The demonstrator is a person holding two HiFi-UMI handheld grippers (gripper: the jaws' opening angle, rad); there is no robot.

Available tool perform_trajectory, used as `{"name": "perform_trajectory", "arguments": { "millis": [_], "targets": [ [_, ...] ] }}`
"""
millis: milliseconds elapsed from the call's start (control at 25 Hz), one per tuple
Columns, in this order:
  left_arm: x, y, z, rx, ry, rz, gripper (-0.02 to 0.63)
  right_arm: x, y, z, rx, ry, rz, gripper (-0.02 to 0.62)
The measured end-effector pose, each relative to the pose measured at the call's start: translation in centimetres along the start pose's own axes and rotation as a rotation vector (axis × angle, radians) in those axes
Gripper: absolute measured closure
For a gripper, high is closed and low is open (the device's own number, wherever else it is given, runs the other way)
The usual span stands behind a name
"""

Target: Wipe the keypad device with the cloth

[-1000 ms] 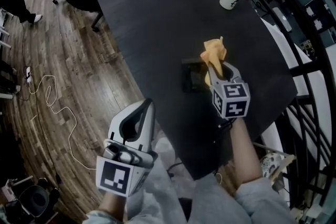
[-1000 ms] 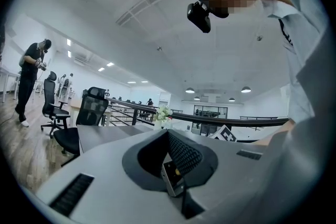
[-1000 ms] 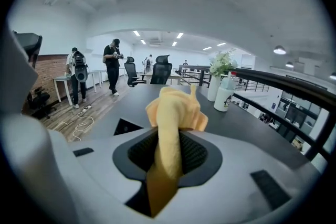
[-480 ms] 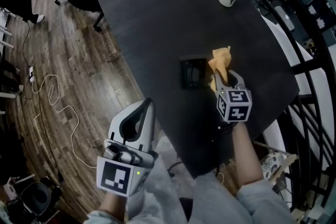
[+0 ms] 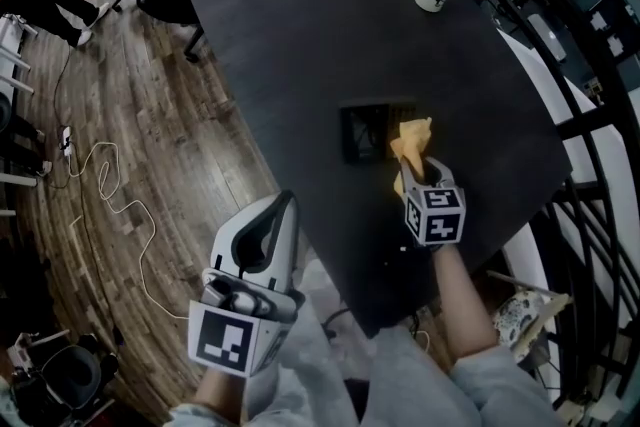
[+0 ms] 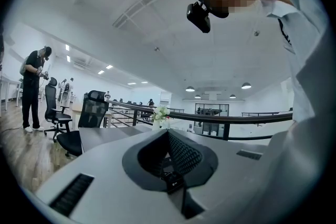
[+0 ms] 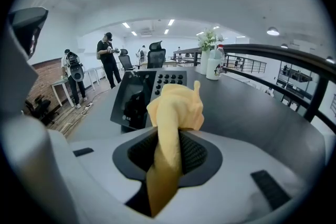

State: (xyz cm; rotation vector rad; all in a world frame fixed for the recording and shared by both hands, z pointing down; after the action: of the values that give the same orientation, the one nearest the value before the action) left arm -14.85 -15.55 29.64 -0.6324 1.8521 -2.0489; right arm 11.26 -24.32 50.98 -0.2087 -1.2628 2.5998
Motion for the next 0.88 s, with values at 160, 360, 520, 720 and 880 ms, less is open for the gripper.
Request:
{"name": "perform_trajectory", "arguments": {
  "millis": [160, 360, 520, 720, 880],
  "targets": [
    [-1.0, 0.3, -0.2, -0.008, -0.002, -0.003, 0.592, 1.1, -1.3, -0.6, 0.018, 0.045, 0.020, 0.494],
    [-2.8, 0.7, -0.5, -0.020, -0.014, 0.009, 0.592, 1.9, -2.0, -2.8, 0.001, 0.084, 0.028, 0.494],
    [-4.3, 0.7, -0.2, -0.029, -0.021, 0.018, 0.592, 1.9, -1.6, -5.0, -0.052, 0.103, 0.034, 0.494],
    [-6.7, 1.5, 0.1, -0.060, -0.045, 0.045, 0.592, 1.7, 0.1, -9.0, -0.165, 0.095, 0.028, 0.494],
    [-8.3, 2.1, 0.3, -0.075, -0.058, 0.058, 0.592, 1.5, 1.7, -12.4, -0.255, 0.087, 0.015, 0.494]
  ]
}}
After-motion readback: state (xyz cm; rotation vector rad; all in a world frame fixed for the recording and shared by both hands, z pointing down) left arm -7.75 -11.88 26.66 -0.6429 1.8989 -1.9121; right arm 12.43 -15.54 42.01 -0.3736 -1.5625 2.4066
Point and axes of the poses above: the fingertips, and each gripper's own axes: z forward along the fingers, x to its left, y out of its top, the point moved 6 cm from there along -z, backward along the fingers, and after that the axes turned 2 degrees about -x, right-handed, at the moved point
